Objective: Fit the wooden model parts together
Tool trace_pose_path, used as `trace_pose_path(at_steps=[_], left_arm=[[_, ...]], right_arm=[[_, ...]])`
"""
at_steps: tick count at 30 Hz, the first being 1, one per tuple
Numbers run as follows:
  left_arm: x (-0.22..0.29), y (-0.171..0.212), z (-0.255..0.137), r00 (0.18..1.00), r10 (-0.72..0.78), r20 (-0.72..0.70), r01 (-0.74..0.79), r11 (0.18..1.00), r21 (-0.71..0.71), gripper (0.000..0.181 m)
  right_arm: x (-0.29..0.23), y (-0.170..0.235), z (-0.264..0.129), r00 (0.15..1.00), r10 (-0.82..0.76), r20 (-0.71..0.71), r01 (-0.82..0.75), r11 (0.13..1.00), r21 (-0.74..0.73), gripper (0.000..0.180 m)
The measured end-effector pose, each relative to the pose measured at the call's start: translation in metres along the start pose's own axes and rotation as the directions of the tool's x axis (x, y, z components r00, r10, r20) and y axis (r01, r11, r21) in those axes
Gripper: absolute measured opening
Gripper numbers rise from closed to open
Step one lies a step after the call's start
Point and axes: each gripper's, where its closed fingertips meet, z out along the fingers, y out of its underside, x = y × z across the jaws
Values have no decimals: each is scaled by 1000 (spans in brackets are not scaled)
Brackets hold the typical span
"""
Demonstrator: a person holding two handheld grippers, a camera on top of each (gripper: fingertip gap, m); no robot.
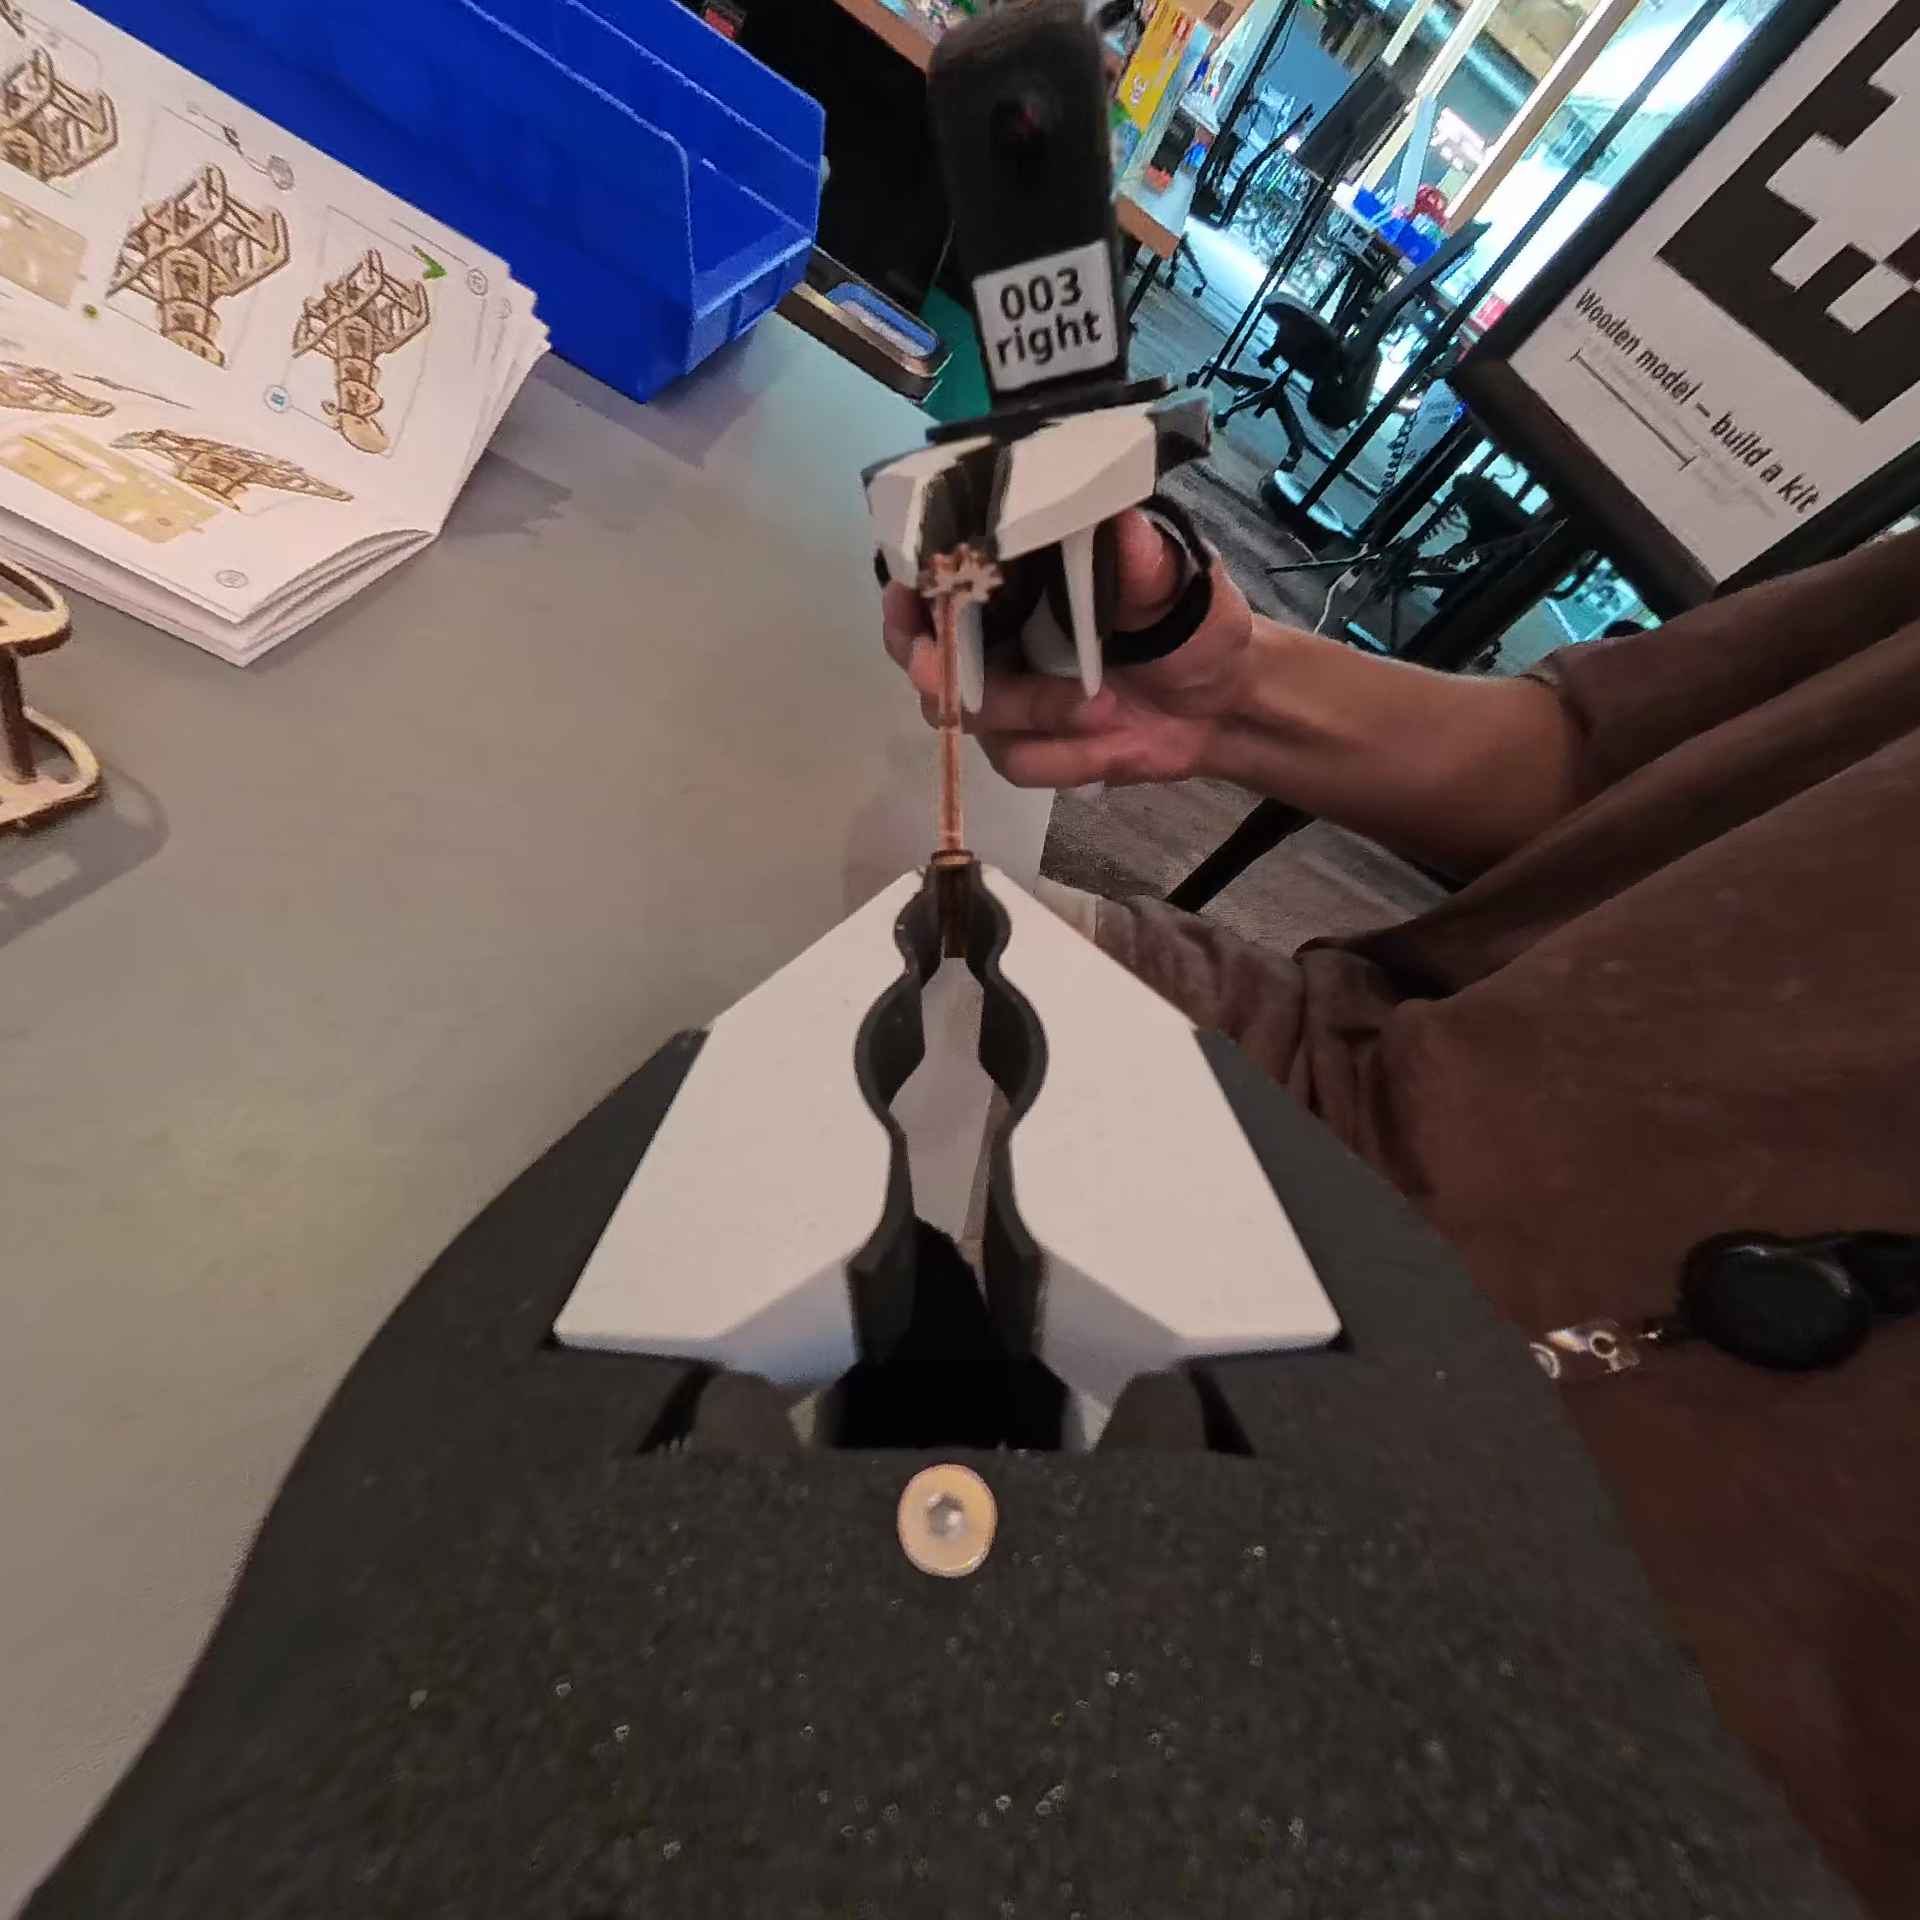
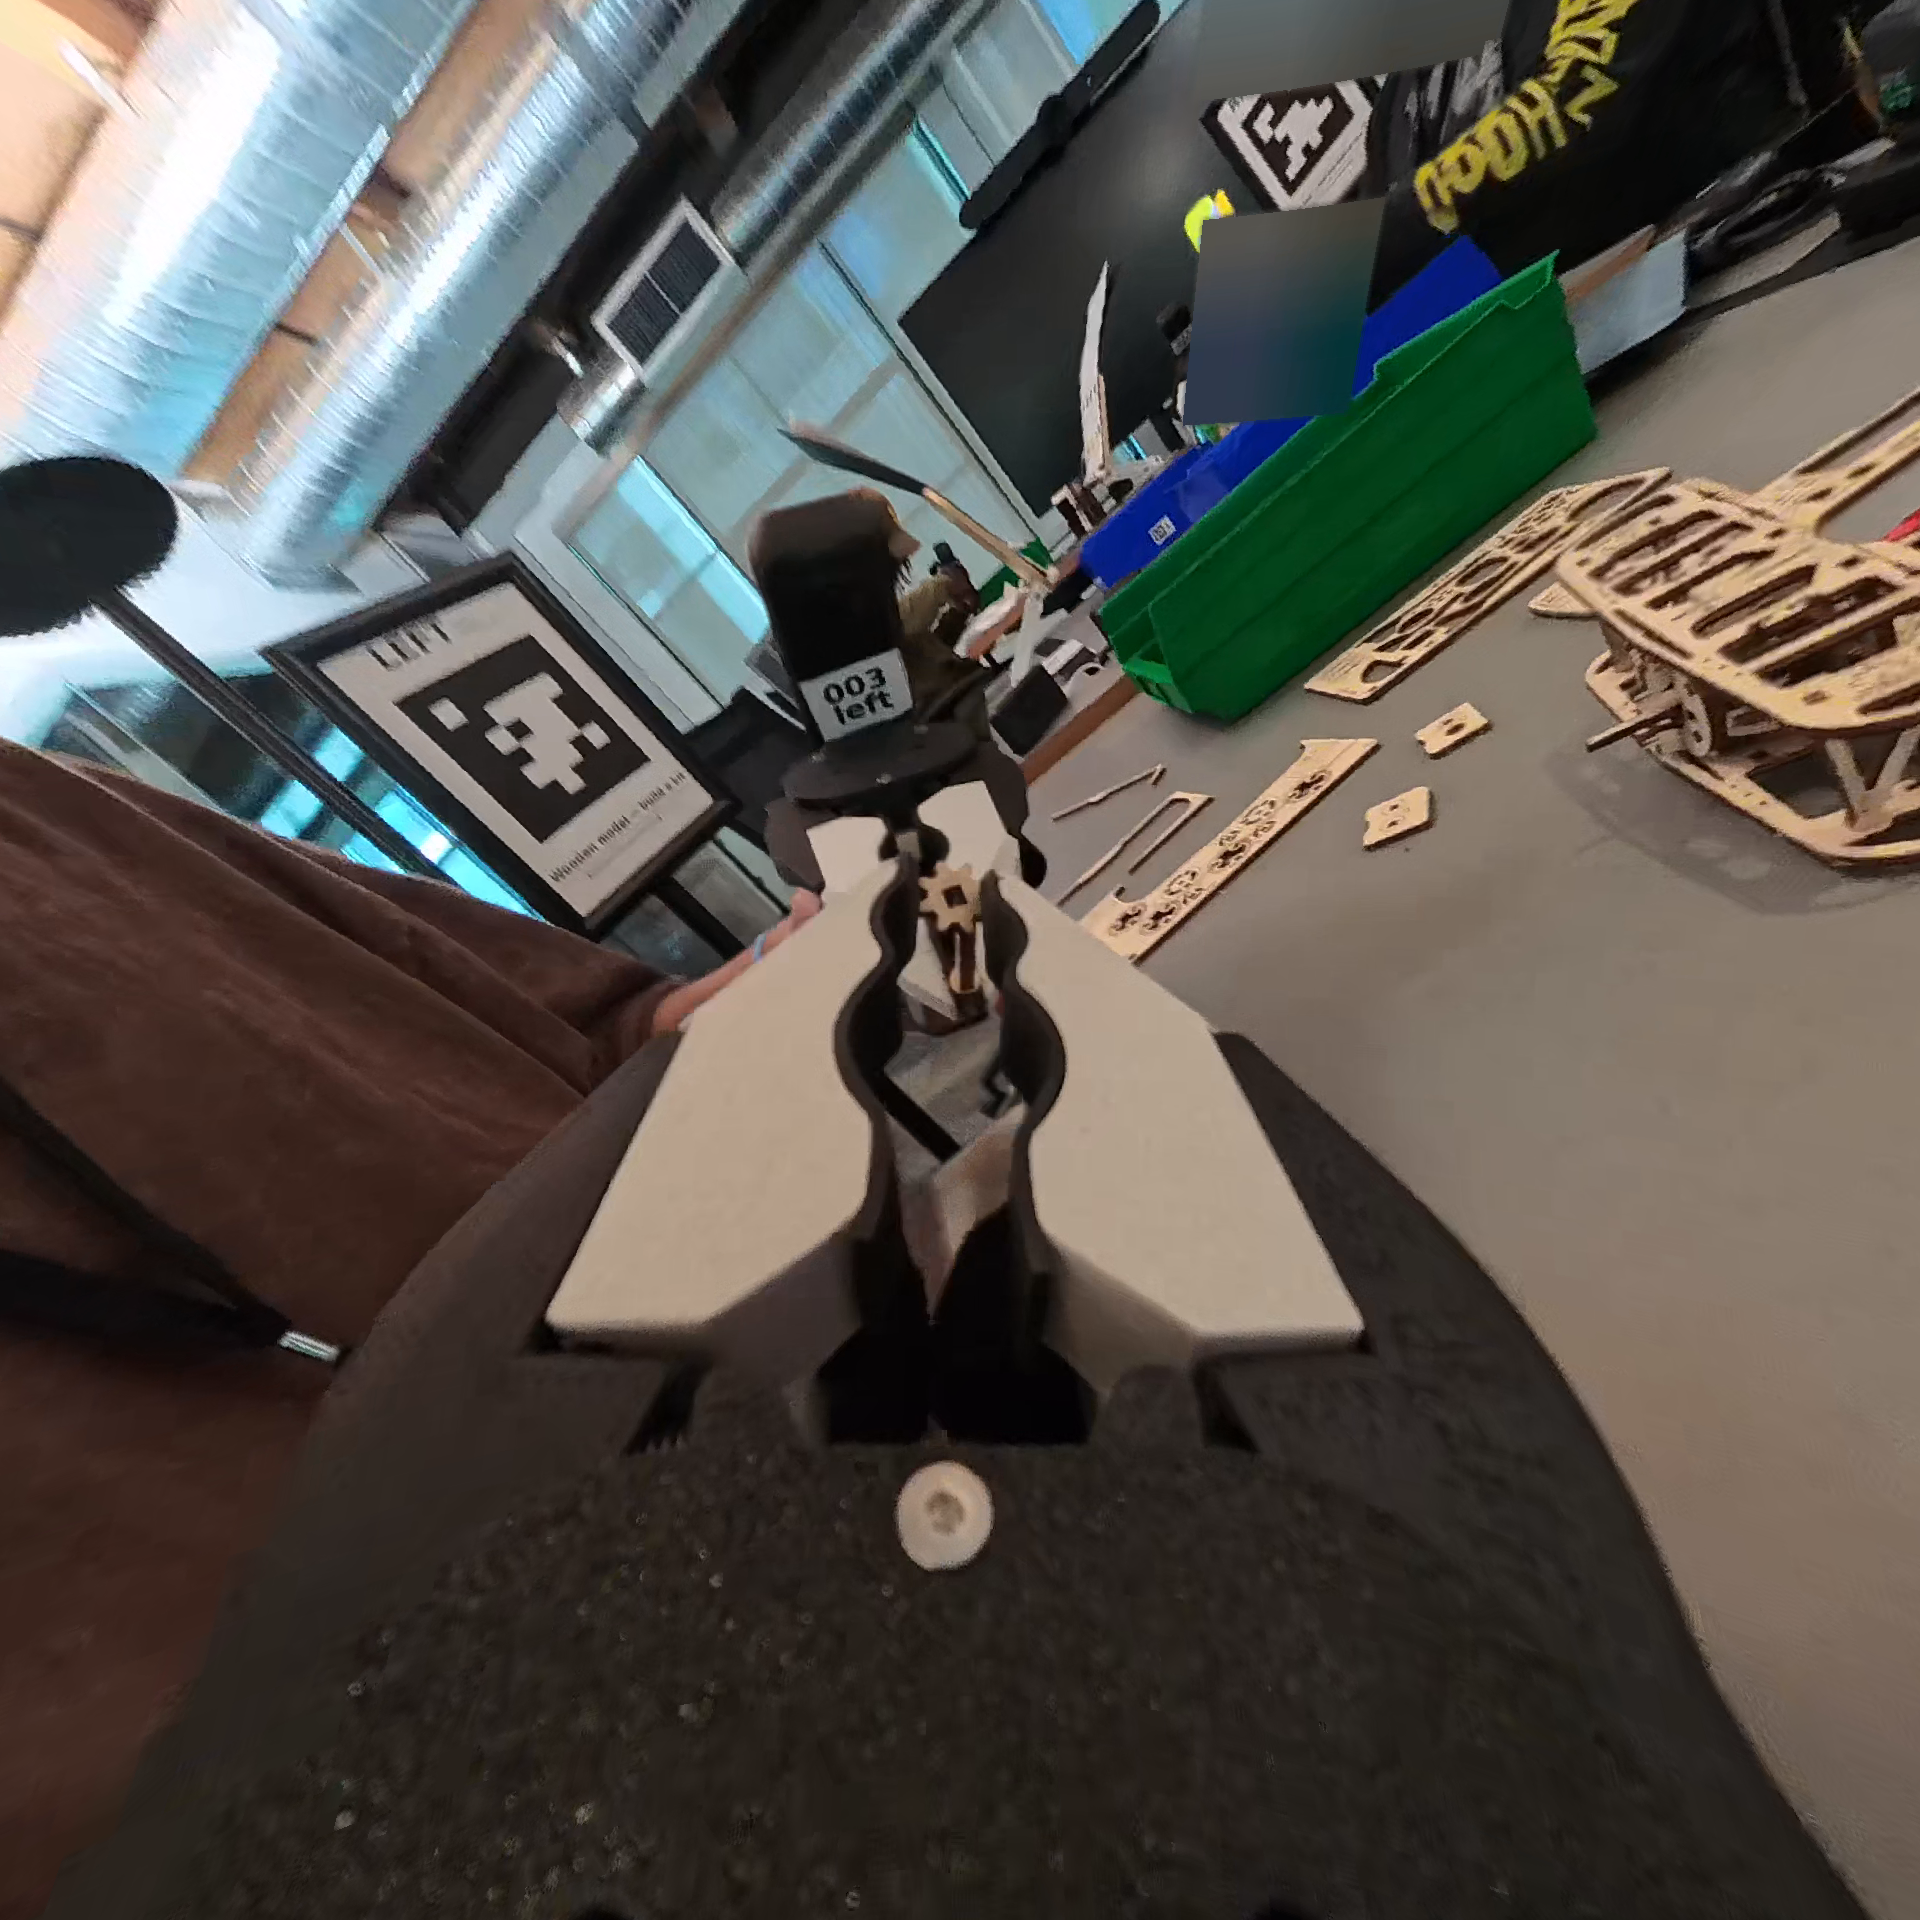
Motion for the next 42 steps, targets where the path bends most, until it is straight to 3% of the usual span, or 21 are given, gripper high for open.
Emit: trace_pose_path(at_steps=[10,18,25,31,42], left_arm=[[-11,5,6,995,-21,94,26,999,-48,1],[-25,15,8,973,40,229,-13,993,-116,1],[-29,8,20,924,82,373,-49,994,-98,1],[-23,2,25,962,-66,265,68,998,0,1],[-16,-7,19,978,-32,205,23,999,46,1]], right_arm=[[17,3,-1,989,150,4,-150,986,67,10],[36,13,-2,964,-92,-250,82,995,-52,10],[42,2,-10,915,-58,-399,107,989,101,10],[36,-4,-12,948,4,-318,52,985,167,10],[14,-12,-9,990,42,-134,-16,982,189,22]])
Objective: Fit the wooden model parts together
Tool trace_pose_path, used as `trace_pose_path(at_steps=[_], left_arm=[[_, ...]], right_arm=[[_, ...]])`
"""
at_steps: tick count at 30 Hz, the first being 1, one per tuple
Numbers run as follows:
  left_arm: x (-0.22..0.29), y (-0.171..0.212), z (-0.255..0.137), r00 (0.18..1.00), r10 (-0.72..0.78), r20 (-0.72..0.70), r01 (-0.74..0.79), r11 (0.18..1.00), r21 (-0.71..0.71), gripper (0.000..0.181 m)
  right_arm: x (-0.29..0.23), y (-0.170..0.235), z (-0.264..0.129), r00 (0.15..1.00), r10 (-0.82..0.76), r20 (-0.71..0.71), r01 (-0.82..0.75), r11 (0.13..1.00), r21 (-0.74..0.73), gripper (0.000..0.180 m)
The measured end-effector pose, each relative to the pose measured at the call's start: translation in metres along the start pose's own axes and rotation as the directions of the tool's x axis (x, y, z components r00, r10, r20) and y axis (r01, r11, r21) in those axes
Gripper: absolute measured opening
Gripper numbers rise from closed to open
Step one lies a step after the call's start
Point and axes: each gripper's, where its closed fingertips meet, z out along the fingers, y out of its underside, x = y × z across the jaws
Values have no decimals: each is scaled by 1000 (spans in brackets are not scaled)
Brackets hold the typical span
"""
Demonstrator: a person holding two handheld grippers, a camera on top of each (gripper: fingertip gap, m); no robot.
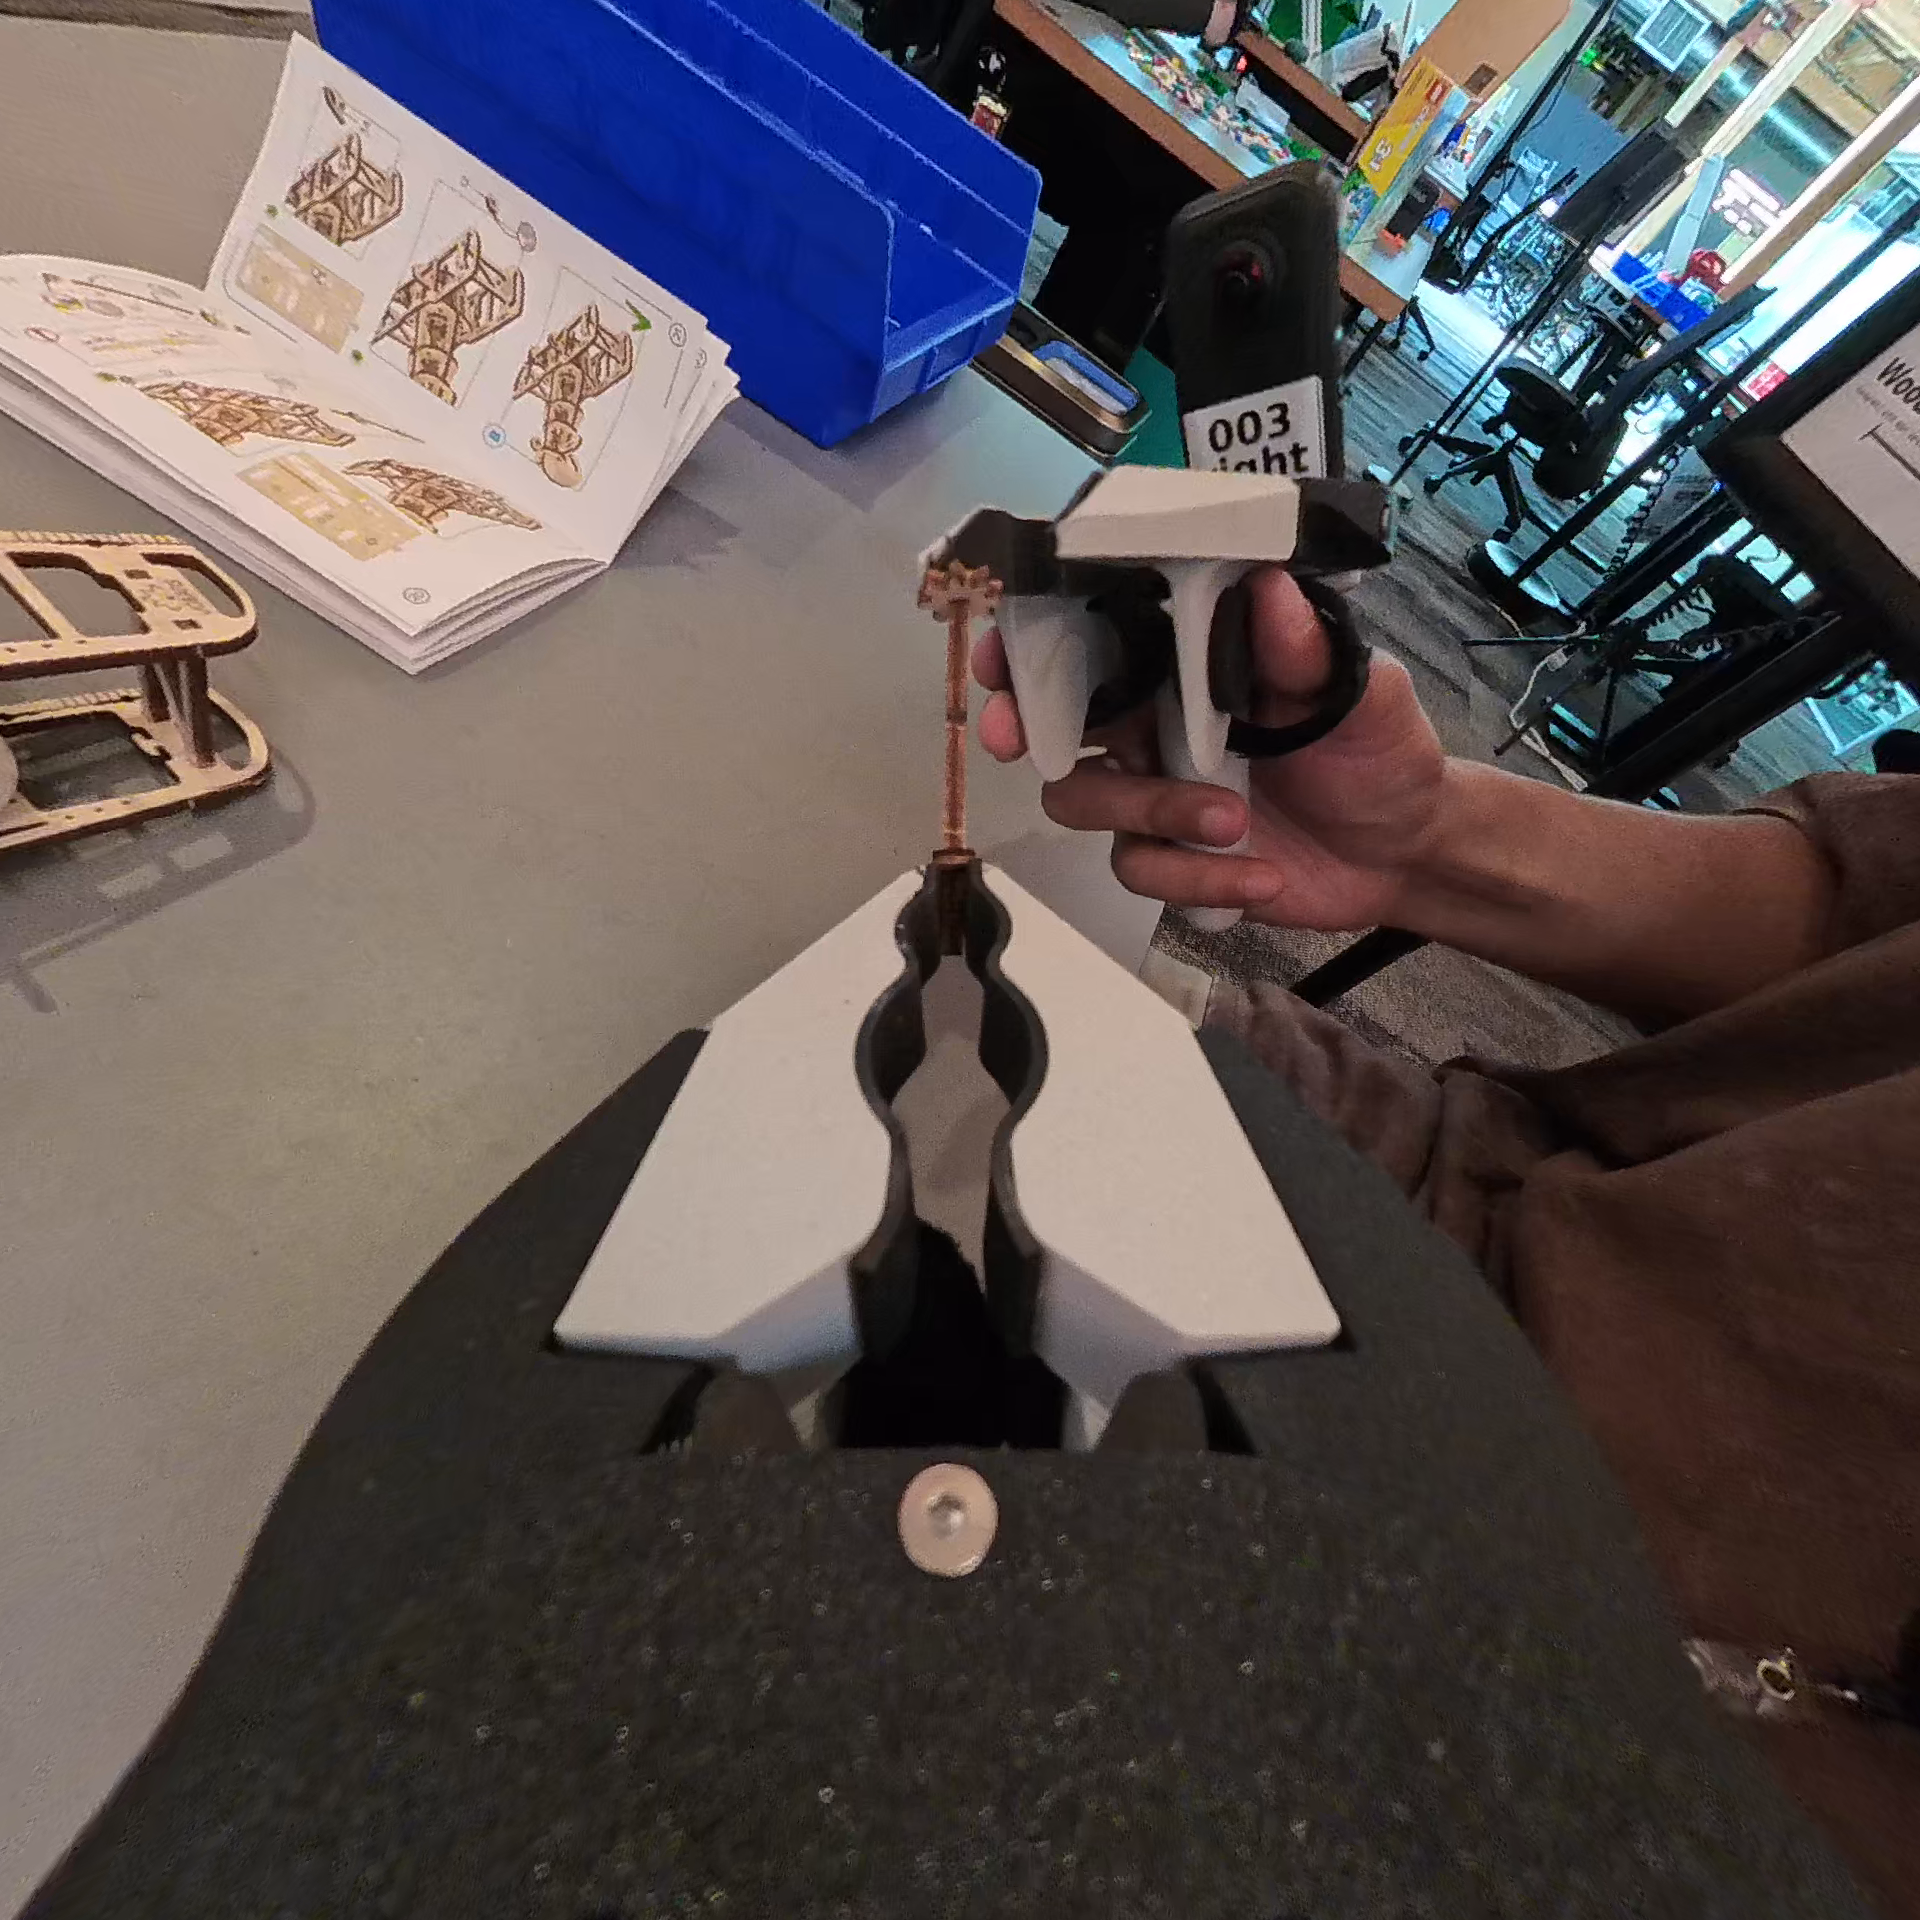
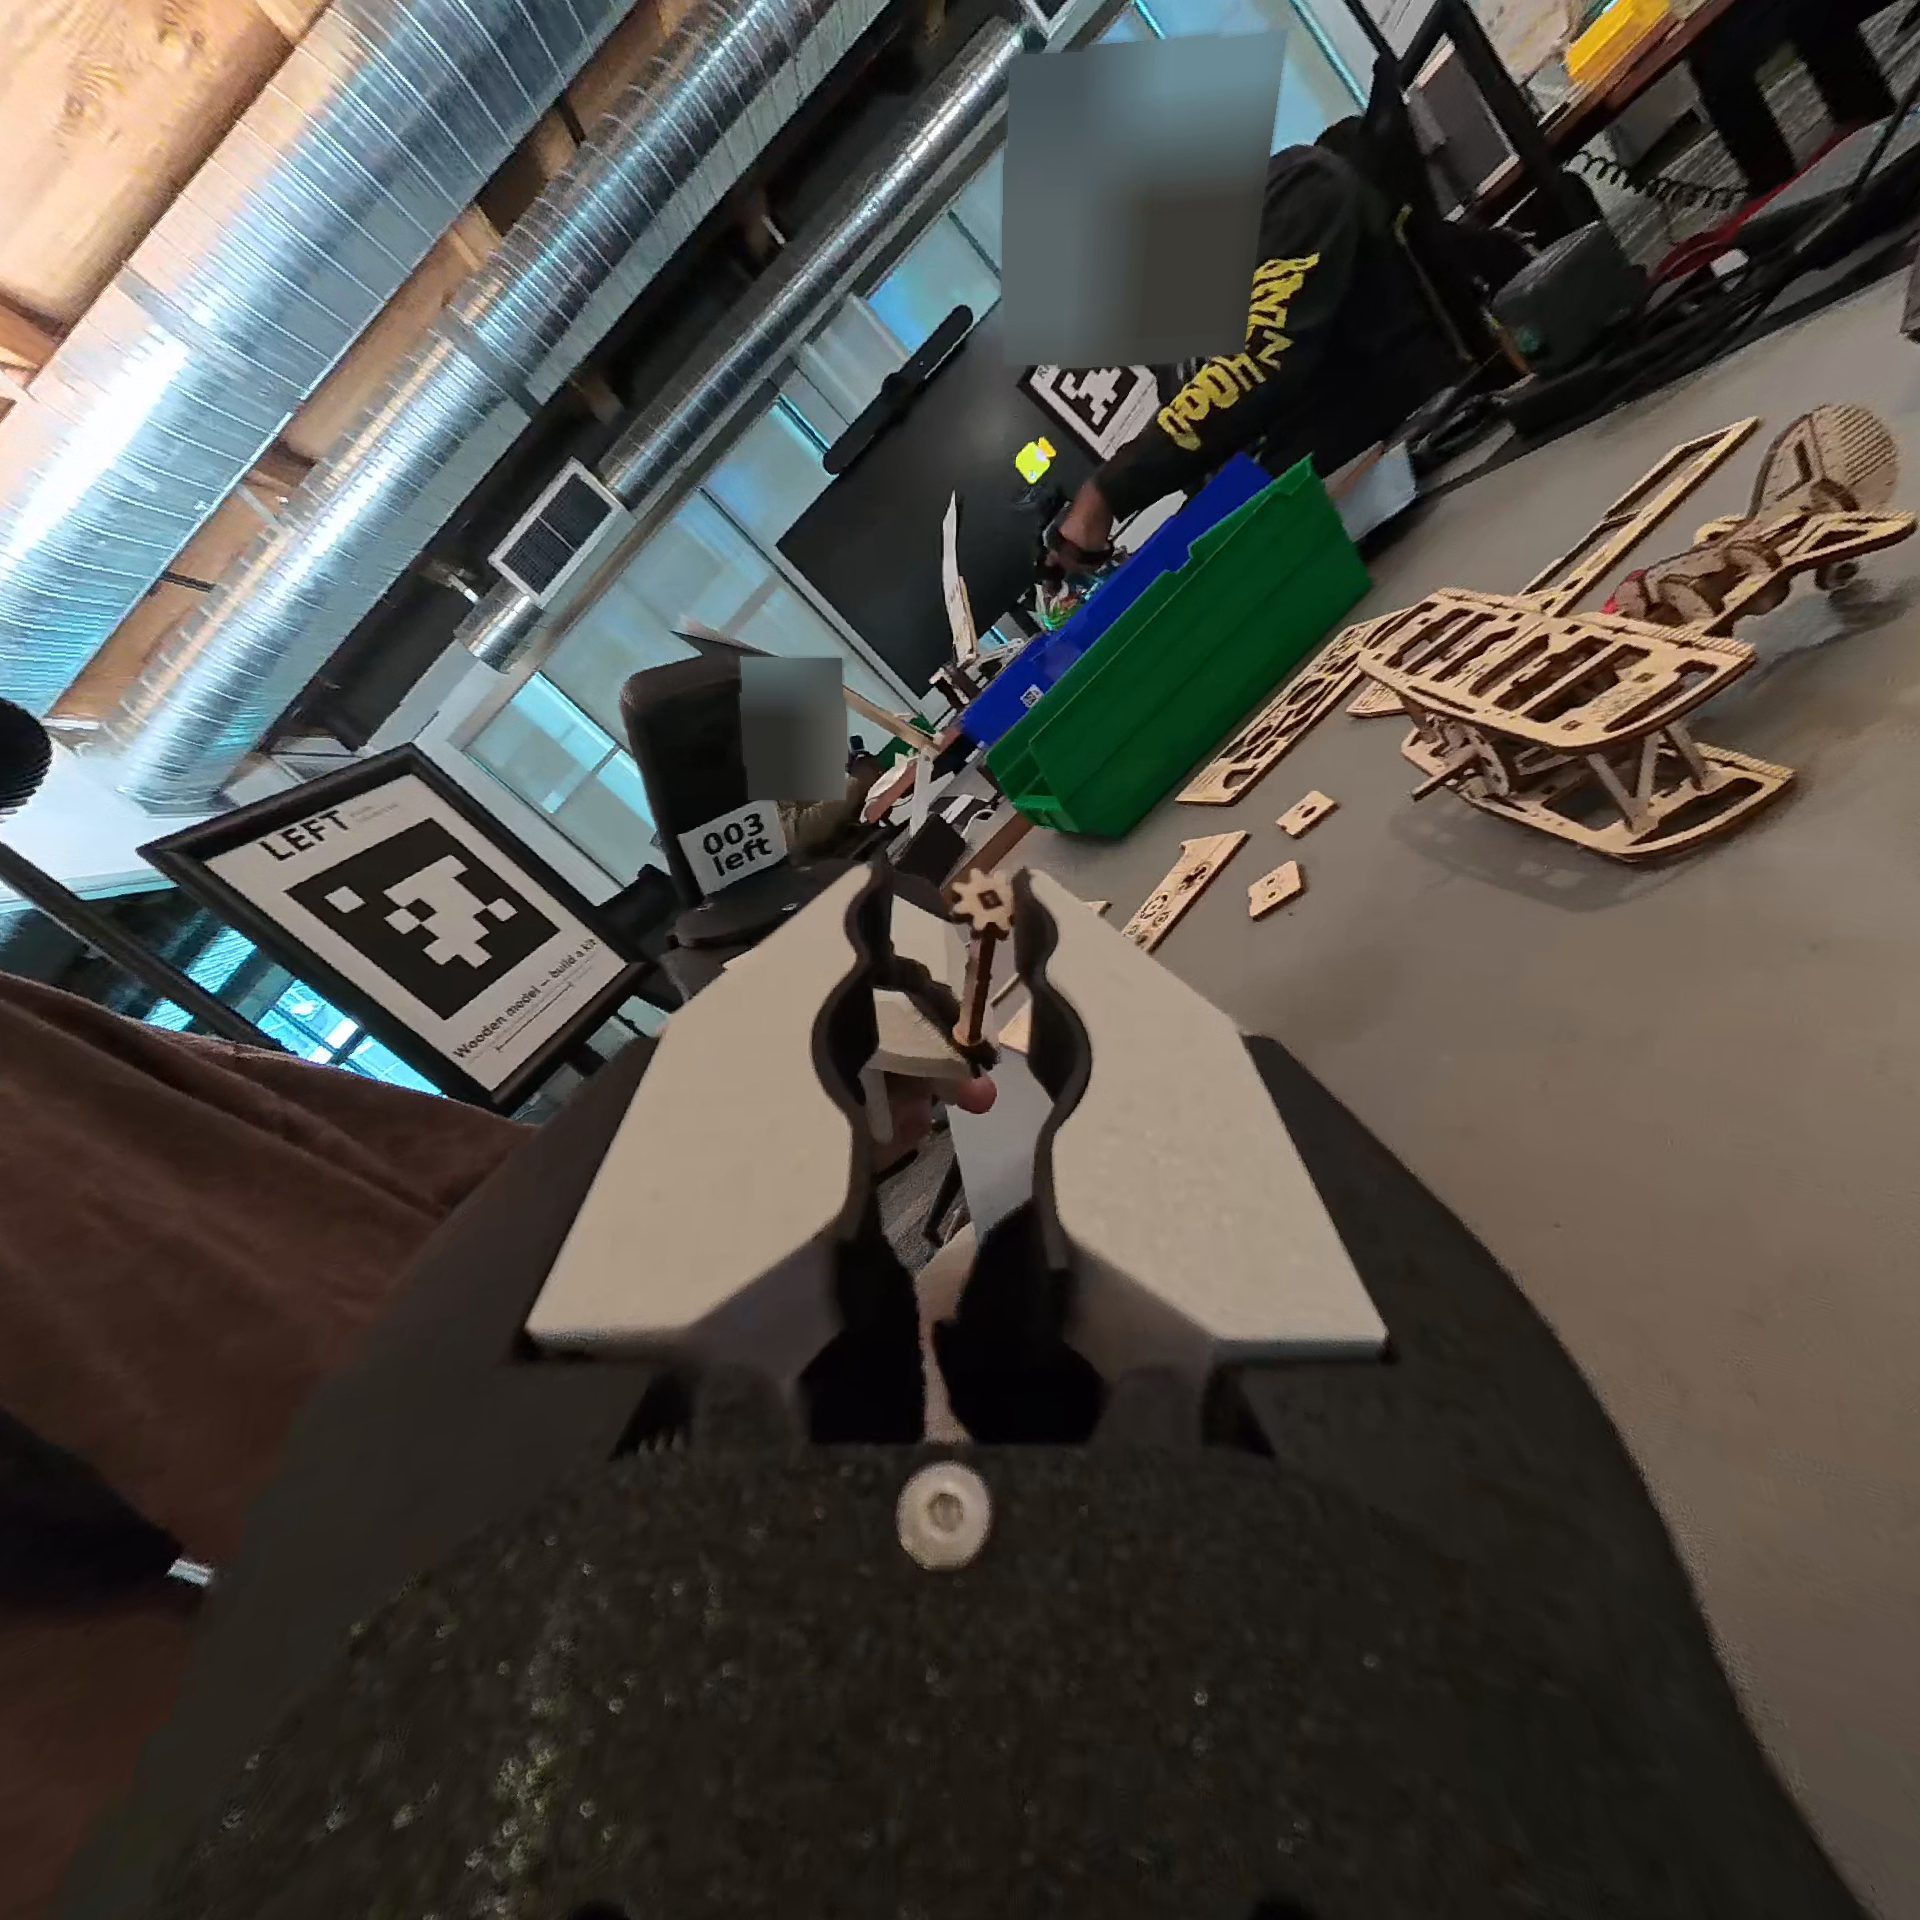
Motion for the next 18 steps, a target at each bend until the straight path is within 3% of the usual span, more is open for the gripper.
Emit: trace_pose_path(at_steps=[4,6,18], left_arm=[[4,-2,-1,998,70,3,-70,998,7,1],[1,-2,-1,994,100,35,-100,995,3,1],[5,-13,-13,981,194,28,-196,978,68,1]], right_arm=[[-3,-3,-3,998,41,42,-41,999,-2,14],[-9,-4,-4,993,65,94,-66,998,3,0],[-14,-20,-14,992,-124,8,124,992,-9,12]])
